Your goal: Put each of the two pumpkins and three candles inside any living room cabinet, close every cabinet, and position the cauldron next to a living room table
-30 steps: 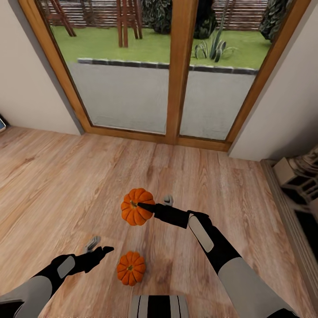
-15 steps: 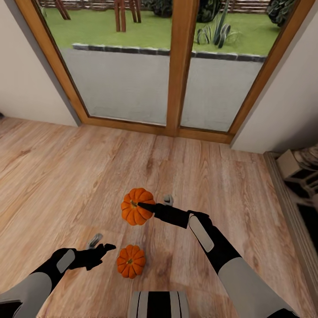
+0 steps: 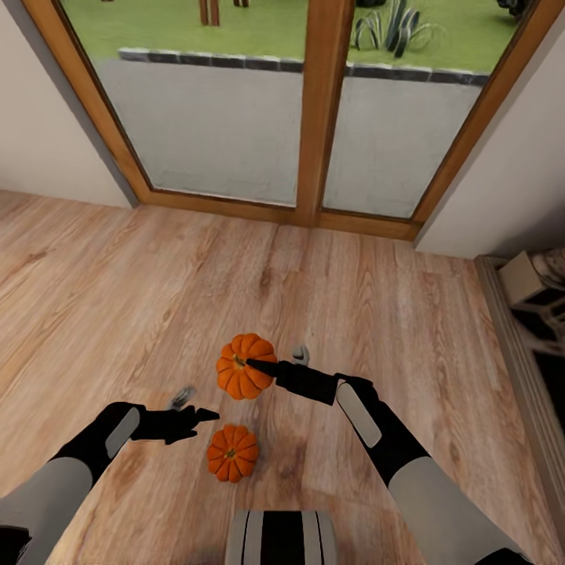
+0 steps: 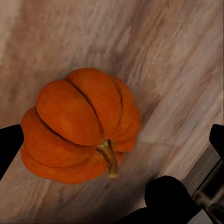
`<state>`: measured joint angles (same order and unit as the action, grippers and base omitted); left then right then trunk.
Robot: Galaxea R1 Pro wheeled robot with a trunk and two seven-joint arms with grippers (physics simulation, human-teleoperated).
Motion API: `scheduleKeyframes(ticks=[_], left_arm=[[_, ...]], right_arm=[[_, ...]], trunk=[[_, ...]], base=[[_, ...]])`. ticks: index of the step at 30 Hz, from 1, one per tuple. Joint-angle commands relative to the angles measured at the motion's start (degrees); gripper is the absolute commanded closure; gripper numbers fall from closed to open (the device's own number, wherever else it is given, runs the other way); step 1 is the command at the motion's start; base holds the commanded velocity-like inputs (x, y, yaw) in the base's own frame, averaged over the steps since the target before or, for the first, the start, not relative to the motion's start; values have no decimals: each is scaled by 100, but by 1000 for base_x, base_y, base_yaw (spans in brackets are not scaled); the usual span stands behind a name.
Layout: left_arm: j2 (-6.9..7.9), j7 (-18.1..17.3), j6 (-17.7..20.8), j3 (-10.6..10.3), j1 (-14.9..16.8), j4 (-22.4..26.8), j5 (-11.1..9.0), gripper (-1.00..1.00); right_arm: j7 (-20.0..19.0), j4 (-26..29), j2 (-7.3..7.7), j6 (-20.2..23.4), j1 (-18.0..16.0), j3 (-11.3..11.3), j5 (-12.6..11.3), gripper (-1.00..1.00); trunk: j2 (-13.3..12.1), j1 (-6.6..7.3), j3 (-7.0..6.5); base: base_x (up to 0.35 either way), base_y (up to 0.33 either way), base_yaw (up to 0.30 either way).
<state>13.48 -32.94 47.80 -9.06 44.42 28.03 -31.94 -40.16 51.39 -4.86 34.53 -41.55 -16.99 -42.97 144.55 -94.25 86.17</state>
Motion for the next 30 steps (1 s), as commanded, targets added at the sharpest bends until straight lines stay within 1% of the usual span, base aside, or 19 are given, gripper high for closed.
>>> scheduleKeyframes(ticks=[1, 5, 10, 12, 13, 14, 15, 16, 18, 25, 26, 28, 30], left_arm=[[9, -52, 5, -43, 4, 7, -13, -100], [47, -171, -61, -47, 5, -153, -34, -100], [69, -581, -317, -72, 5, -212, -9, -100], [82, -808, -381, -71, 5, -227, 10, -100], [99, -855, -392, -73, 5, -231, 14, -100], [117, -872, -396, -74, 5, -232, 16, -100], [191, -910, -405, -81, 5, -234, 18, -100], [230, -924, -409, -81, 5, -235, 19, -100], [278, -940, -415, -80, 5, -242, 20, -100], [310, -951, -584, -87, 5, -246, 21, -100], [285, -945, -618, -121, -7, -212, 23, -100], [336, -954, -682, -186, -29, -218, 27, -100], [347, -957, -747, -250, -36, -226, 28, -100]], right_arm=[[14, 2, -3, 51, -3, 2, -61, 100], [16, 2, -20, 53, -3, -4, -62, 100], [10, 2, -9, 62, -3, 1, -62, 100], [13, 2, -20, 62, -3, -3, -62, 100], [13, 2, -26, 62, -3, -4, -62, 100], [12, 2, -29, 62, -3, -6, -62, 100], [15, 2, -31, 63, -3, -10, -62, 100], [14, 2, -32, 63, -3, -12, -62, 100], [16, 2, -24, 63, -3, -14, -62, 100], [17, 2, -25, 63, -3, -23, -62, 100], [24, 12, -32, 64, -4, -47, -53, 100], [20, 27, -31, 66, -9, -44, -53, 100], [19, 31, -32, 65, -10, -43, -53, 100]], trunk=[[3, -1, 26], [8, -11, 115], [15, -24, 226], [18, -30, 270], [19, -32, 292], [20, -35, 314], [22, -37, 336], [23, -40, 359], [26, -45, 403], [35, -63, 558], [35, -64, 557], [35, -64, 557], [35, -64, 557]], base=[[0, 0, 0], [0, 0, 0], [0, 0, 0], [0, 0, 0], [0, 0, 0], [0, 0, 0], [0, 0, 0], [0, 0, 0], [0, 0, 0], [0, 0, 0], [0, 0, 0], [0, 0, 0], [0, 0, 0]])
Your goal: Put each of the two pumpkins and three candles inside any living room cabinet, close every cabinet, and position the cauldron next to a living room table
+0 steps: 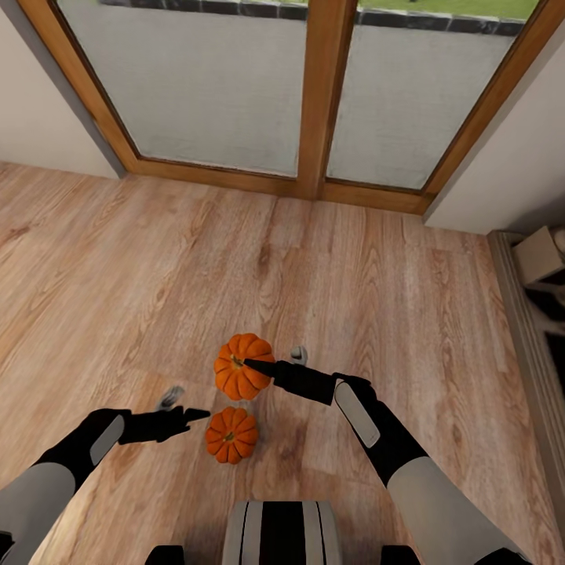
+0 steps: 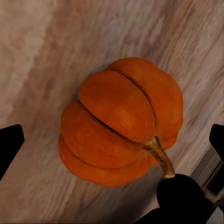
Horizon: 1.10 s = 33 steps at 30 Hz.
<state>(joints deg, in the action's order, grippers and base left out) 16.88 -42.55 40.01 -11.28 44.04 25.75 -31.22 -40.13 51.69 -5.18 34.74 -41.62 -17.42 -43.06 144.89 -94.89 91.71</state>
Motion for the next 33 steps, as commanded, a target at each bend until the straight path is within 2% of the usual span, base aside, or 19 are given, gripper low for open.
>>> scheduleKeyframes(ticks=[1, 6, 10, 14, 26, 28, 29, 30, 33], left_arm=[[12, 1, 0, -53, -2, 1, -43, -100], [100, -26, -163, 110, -23, -66, -50, -100], [171, -120, -292, 110, -27, -86, -42, -100], [298, -248, -424, -20, -35, -90, -14, -100], [307, -578, -777, -411, -36, -92, -18, -100], [311, -600, -1045, -572, -36, -94, -17, -100], [313, -651, -1160, -619, -36, -97, -16, -100], [319, -856, -1300, -726, -36, -102, -13, -100], [413, -1271, -1381, -829, -36, -100, -8, -100]], right_arm=[[15, 4, 0, 43, -3, 1, -45, 100], [14, 39, -1, 42, -12, 2, -45, 100], [14, 42, -1, 41, -13, 2, -45, 100], [14, 43, -1, 41, -13, 2, -45, 100], [11, 207, -1, 43, -11, 2, -45, 100], [8, 230, -1, 42, -12, 2, -45, 100], [7, 235, -1, 42, -13, 2, -45, 100], [9, 244, -1, 43, -10, 2, -45, 100], [8, 252, 4, 44, -11, 2, -45, 100]], trunk=[[1, 1, 3], [1, 1, 3], [1, 1, 3], [5, -7, 70], [21, -38, 335], [24, -43, 380], [25, -45, 402], [27, -48, 424], [31, -56, 491]], base=[[0, 0, 0], [0, 0, 0], [0, 0, 0], [0, 0, 0], [0, 0, 0], [0, 0, 0], [0, 0, 0], [0, 0, 0], [0, 0, 0]])
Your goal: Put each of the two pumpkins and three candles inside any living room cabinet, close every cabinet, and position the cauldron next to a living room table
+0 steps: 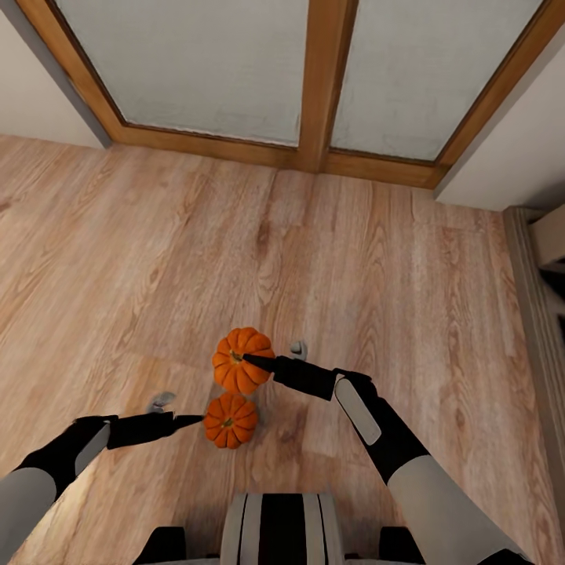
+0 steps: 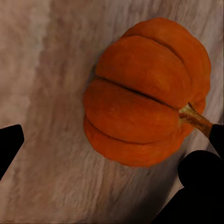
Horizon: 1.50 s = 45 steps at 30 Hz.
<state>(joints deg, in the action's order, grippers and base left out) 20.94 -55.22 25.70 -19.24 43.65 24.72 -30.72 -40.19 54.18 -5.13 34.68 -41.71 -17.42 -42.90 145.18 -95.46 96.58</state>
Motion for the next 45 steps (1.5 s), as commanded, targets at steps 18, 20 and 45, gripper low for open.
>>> scheduleKeyframes(ticks=[18, 20, 45], left_arm=[[220, -695, -525, -47, 3, -344, -58, -100], [213, -699, -586, -55, 3, -350, -57, -100], [464, -1876, -2003, -10, 5, -274, -66, -100]], right_arm=[[12, 65, 20, 56, -1, 1, -61, 100], [11, 66, 20, 56, -2, 1, -61, 100], [2, 110, 33, 56, 1, -1, -61, 100]], trunk=[[26, -45, 402], [28, -50, 447], [35, -63, 557]], base=[[0, 0, 0], [0, 0, 0], [0, 0, 0]])
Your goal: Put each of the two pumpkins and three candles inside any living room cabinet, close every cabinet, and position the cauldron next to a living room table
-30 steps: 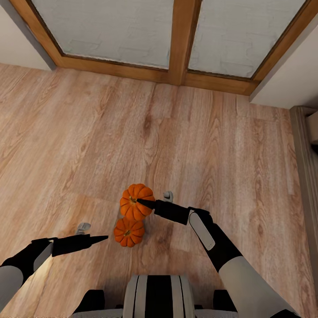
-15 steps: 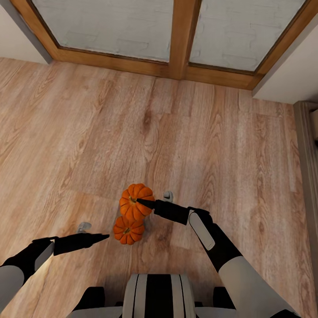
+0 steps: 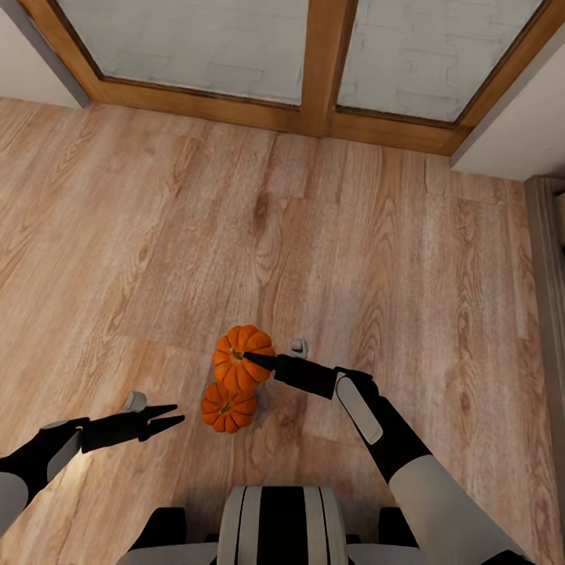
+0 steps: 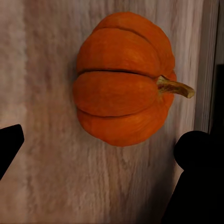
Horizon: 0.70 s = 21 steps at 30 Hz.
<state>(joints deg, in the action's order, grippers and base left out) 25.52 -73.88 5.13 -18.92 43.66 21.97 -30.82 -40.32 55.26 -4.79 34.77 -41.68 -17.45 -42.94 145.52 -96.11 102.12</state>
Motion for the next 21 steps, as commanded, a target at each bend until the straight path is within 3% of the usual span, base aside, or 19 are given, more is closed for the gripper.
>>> scheduleKeyframes(ticks=[1, 5, 21], left_arm=[[6, -11, 52, -42, 3, 5, -56, -100], [6, -12, 50, -42, 2, 25, -56, -100], [23, -21, 49, -39, 2, 55, -56, -100]], right_arm=[[15, 2, -3, 47, 0, 3, -54, 100], [16, 2, -4, 47, -4, 2, -54, 100], [8, 10, -21, 38, -4, -5, -29, 100]], trunk=[[1, 1, 3], [1, 1, 3], [19, -32, 288]], base=[[0, 0, 0], [0, 0, 0], [0, 0, 0]])
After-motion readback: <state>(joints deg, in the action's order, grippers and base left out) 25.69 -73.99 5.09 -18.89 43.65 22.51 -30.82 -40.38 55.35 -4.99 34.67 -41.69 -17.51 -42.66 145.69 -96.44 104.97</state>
